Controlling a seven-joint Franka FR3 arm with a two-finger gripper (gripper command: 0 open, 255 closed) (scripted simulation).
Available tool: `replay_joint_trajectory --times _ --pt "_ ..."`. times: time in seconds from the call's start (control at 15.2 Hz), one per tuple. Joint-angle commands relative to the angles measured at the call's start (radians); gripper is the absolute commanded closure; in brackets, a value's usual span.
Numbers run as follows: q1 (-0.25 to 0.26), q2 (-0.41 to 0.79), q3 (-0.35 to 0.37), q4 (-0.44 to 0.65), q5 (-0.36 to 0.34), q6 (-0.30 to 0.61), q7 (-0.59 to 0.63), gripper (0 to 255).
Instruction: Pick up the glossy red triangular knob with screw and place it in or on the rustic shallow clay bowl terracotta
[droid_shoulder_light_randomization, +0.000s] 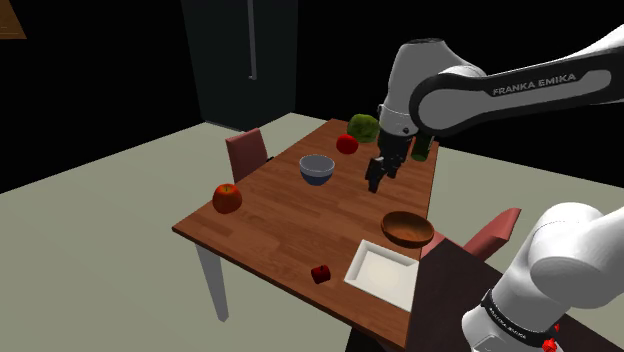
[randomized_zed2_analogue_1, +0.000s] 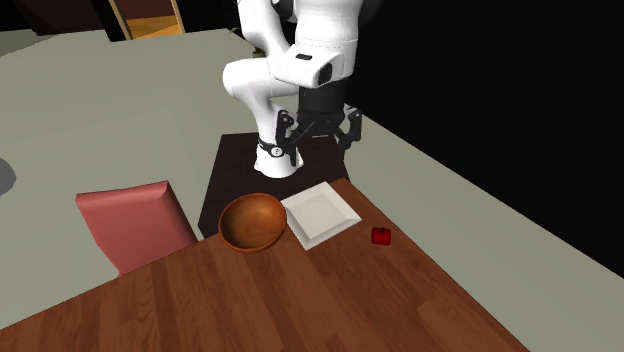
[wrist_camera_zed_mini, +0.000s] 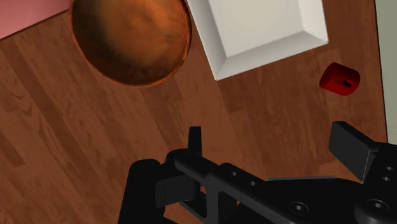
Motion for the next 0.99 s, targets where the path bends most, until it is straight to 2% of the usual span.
replay_joint_trajectory --times 0.0,0.53,0.92 --pt "0.019 0.046 0.035 -0.029 0.017 0.069 0.034 0" --pt "0.058 0.289 0.143 -0.040 0.032 0.302 0.137 0" --pt "0.070 0.513 0.219 0.004 -0.029 0.460 0.250 0"
